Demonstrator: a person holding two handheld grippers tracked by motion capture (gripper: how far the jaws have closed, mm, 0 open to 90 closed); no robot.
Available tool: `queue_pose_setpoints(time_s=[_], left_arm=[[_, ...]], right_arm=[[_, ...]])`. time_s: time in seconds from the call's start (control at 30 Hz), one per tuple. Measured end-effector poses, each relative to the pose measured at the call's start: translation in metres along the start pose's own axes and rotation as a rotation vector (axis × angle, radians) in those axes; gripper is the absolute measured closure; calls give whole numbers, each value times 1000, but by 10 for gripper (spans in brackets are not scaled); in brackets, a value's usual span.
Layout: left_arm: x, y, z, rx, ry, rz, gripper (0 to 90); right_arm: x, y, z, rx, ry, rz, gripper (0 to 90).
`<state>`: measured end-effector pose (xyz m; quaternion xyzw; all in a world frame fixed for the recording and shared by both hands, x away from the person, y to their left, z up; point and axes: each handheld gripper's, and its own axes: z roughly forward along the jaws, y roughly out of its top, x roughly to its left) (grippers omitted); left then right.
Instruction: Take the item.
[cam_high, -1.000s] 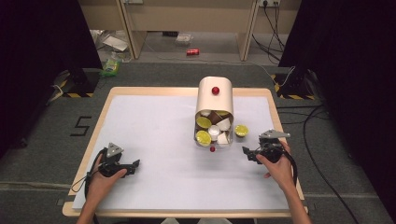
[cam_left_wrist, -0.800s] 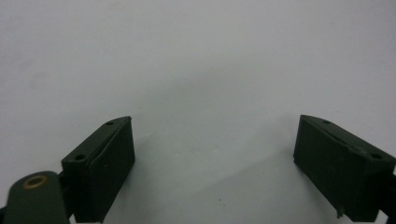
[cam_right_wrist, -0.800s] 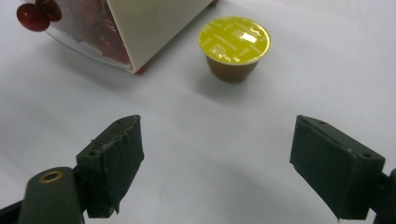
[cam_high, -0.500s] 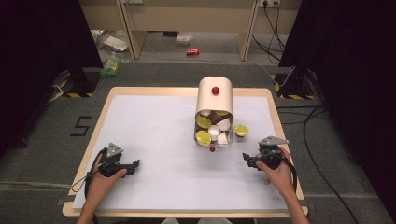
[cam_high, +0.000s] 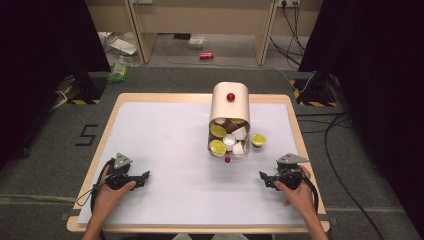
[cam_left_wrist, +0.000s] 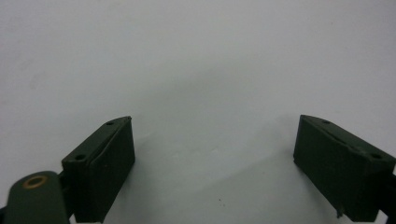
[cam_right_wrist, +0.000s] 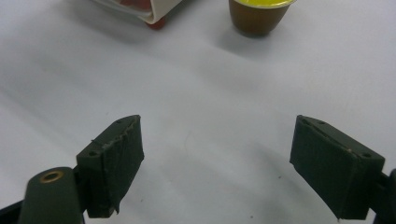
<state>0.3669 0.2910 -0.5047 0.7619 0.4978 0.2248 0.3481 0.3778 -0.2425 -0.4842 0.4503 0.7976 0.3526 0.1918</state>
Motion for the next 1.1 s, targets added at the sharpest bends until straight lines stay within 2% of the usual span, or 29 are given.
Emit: queue_pose_setpoints(time_s=[0.63, 1.1], left_arm=[[0, 0, 0, 0, 0, 2, 123], [0, 0, 0, -1, 1, 4, 123]], right_arm=[[13, -19, -6, 32, 16, -26, 169], [15, -24, -7, 13, 10, -33, 162]])
